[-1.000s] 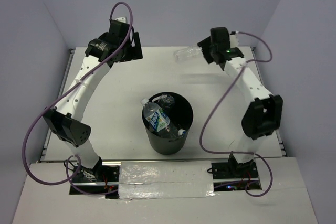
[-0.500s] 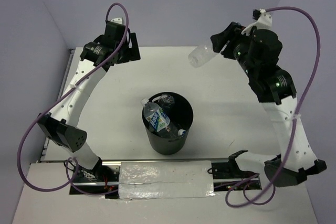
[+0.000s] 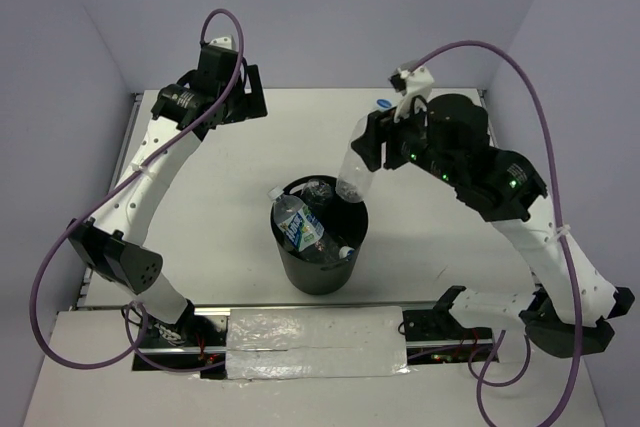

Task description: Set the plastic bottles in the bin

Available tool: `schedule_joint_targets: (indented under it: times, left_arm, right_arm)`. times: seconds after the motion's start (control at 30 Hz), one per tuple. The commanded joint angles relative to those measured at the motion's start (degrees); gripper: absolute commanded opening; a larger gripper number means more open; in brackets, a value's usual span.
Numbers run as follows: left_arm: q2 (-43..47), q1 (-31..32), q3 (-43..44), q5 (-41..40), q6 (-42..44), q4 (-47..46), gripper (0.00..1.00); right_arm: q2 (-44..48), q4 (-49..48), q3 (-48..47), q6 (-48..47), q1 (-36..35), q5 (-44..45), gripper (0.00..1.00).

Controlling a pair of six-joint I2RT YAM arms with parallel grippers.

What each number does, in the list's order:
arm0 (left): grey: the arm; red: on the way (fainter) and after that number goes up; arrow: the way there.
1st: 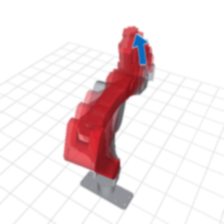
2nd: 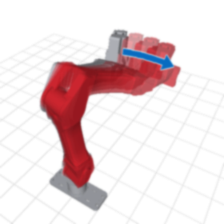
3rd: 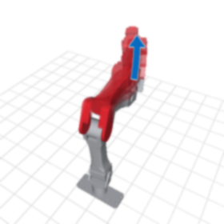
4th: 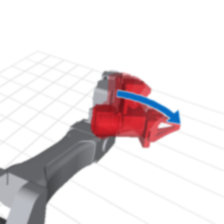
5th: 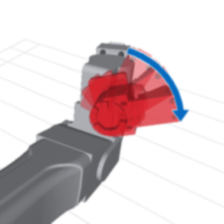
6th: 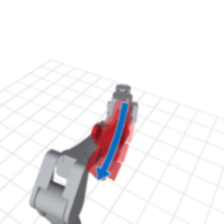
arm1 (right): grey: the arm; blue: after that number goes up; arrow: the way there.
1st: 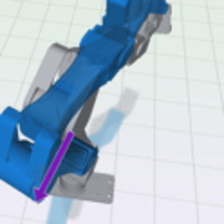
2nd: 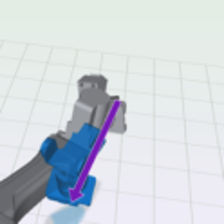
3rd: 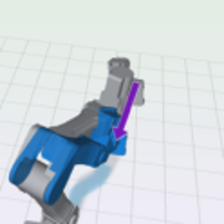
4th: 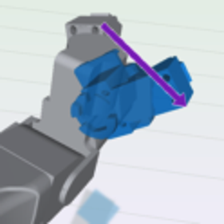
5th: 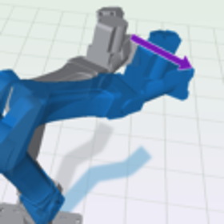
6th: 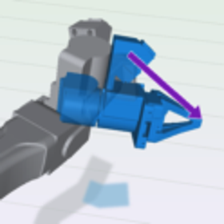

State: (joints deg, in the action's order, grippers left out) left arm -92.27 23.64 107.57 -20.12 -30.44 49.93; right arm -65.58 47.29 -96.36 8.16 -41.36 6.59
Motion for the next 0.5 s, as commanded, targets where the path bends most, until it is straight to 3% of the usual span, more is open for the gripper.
schedule_joint_targets:
  times: [0.0, 0.2, 0.47]
  left_arm:
    - [1.5, -0.3, 0.7, 0.4, -1.0, -2.1, 0.99]
    - [1.7, -0.3, 0.1, 0.0, -0.9, -2.3, 0.99]
    - [2.4, -0.3, -1.3, -0.4, -0.7, -2.6, 0.99]
  right_arm:
    - [0.8, -0.6, 3.3, -1.0, -3.9, -1.3, 0.56]
    - [0.5, -2.7, 7.6, 0.3, -9.5, -0.4, 0.56]
    - [3.3, -6.5, 19.6, -1.3, -14.9, 14.0, 0.56]
